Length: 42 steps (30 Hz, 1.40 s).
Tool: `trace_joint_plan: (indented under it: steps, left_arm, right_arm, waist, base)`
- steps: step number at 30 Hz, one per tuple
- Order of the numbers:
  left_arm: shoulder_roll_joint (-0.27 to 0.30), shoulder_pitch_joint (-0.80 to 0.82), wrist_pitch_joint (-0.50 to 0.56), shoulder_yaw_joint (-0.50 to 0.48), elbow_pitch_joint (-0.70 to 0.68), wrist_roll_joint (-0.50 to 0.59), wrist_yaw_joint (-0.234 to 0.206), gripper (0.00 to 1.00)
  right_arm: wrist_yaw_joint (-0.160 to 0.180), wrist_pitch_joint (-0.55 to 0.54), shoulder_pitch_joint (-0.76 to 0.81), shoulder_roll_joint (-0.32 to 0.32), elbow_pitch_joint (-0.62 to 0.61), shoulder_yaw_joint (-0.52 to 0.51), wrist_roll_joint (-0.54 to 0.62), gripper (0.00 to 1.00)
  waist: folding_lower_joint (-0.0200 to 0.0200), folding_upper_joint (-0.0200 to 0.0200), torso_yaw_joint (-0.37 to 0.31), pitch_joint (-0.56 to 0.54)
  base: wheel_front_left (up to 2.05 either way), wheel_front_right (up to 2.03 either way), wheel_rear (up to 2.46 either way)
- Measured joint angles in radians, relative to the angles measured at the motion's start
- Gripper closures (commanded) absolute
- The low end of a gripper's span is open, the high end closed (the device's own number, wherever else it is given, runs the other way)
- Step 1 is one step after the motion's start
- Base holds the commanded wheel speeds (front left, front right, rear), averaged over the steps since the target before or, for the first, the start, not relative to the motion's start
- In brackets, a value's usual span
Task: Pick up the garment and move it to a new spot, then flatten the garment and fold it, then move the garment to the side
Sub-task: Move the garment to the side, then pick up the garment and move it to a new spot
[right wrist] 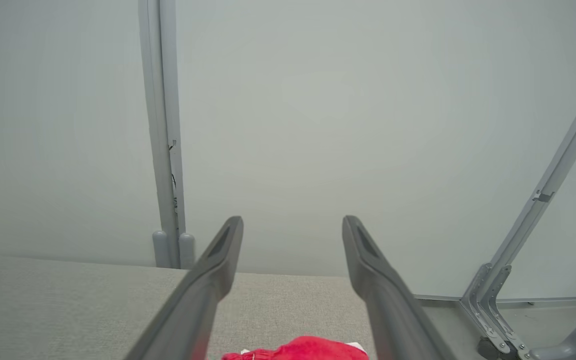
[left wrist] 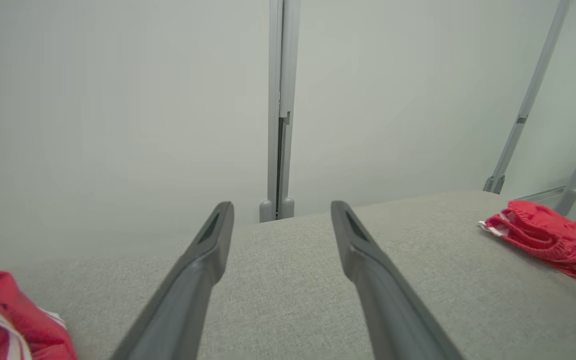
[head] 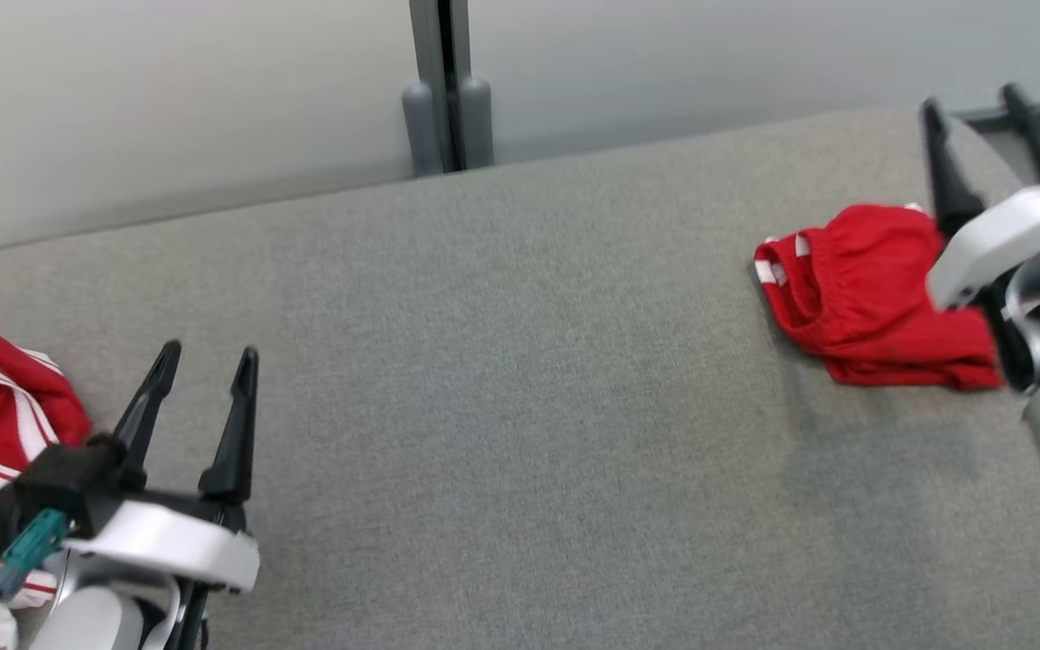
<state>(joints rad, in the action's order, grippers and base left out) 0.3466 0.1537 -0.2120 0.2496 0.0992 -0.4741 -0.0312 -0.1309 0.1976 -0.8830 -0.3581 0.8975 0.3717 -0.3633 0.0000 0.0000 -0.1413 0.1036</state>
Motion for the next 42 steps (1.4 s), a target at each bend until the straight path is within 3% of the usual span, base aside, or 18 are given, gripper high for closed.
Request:
trace_joint_plan:
  steps: [8, 20, 30, 42]
  left_arm:
    - [0.026, -0.122, -0.006, -0.042, -0.024, -0.021, -0.042, 0.0]
    - [0.008, -0.201, -0.028, -0.065, -0.026, -0.027, -0.089, 0.0]
    - [-0.013, -0.231, -0.044, -0.095, -0.016, -0.03, -0.107, 0.0]
    - [-0.022, -0.231, -0.047, -0.097, -0.005, -0.02, -0.098, 0.0]
  right_arm:
    - [0.0, 0.032, 0.26, 0.039, -0.209, -0.056, -0.021, 0.0]
    - [0.0, 0.04, 0.621, 0.154, -0.482, -0.136, 0.031, 0.0]
    - [0.0, 0.037, 0.71, 0.206, -0.579, -0.169, 0.066, 0.0]
    - [0.0, 0.004, 0.715, 0.215, -0.595, -0.172, 0.077, 0.0]
  waist:
    - [0.0001, 0.0, 0.024, -0.113]
    - [0.0, 0.0, 0.048, -0.161]
    - [0.0001, 0.0, 0.057, -0.17]
    - [0.0, 0.0, 0.07, -0.16]
  base:
    - [0.0, 0.0, 0.0]
    - [0.0, 0.0, 0.0]
    - [0.0, 0.0, 0.0]
    - [0.0, 0.0, 0.0]
